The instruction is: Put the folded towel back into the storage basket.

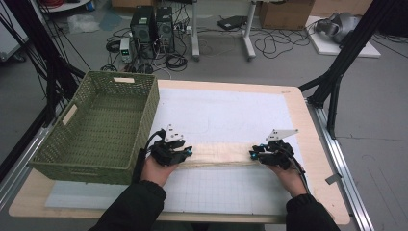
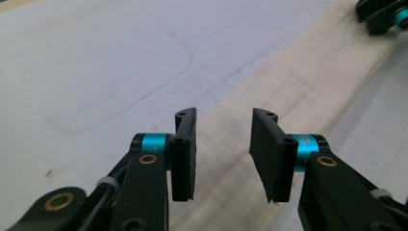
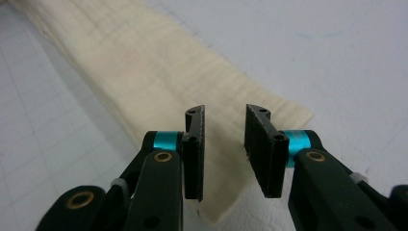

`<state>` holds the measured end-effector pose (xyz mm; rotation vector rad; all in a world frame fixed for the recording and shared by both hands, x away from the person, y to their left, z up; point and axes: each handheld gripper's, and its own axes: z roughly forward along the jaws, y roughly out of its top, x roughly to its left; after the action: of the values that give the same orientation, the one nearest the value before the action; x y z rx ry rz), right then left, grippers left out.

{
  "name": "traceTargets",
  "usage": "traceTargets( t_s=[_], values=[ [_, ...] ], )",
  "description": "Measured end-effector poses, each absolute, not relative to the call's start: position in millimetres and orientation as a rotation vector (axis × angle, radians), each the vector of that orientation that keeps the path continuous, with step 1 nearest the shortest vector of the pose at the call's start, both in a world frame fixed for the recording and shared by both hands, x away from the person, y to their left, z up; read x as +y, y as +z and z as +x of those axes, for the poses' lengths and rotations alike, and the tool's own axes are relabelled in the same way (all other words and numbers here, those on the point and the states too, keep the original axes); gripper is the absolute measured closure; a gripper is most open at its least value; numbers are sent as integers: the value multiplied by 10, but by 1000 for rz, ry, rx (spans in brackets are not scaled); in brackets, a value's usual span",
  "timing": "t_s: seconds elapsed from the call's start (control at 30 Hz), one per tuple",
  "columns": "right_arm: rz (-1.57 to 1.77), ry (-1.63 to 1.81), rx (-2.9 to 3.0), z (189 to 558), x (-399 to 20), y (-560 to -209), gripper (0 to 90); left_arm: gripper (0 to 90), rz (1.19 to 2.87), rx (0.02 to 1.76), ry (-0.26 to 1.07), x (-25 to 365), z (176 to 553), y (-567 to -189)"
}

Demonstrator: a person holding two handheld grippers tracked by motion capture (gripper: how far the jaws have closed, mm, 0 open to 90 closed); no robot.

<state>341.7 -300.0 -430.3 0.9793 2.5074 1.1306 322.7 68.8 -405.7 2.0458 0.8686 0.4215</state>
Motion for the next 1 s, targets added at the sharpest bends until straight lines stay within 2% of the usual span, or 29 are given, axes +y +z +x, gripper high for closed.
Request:
traceTargets(
  t_s=[0.07,0.2,0.3,0.53,0.7,1.0],
  values=[
    [1005,1122,2517,3421,-3030,-4344,636,607,2076,801,410,611,3292,-4050],
    [1012,1104,2521,3398,-3062,-4353,606,547,2093,719,324,460,3426,-4051],
    [1013,1097,2524,3402,-3057,-4367,599,493,2127,663,283,309,3506,-4056],
    [1001,1099,2521,3412,-3045,-4378,586,457,2229,552,198,-37,3659,-4037],
    [988,1097,2524,3411,-3043,-4381,577,422,2313,524,131,-206,3762,-4133],
    [977,1096,2525,3395,-3050,-4385,568,379,2387,525,34,-231,3816,-4298]
  ],
)
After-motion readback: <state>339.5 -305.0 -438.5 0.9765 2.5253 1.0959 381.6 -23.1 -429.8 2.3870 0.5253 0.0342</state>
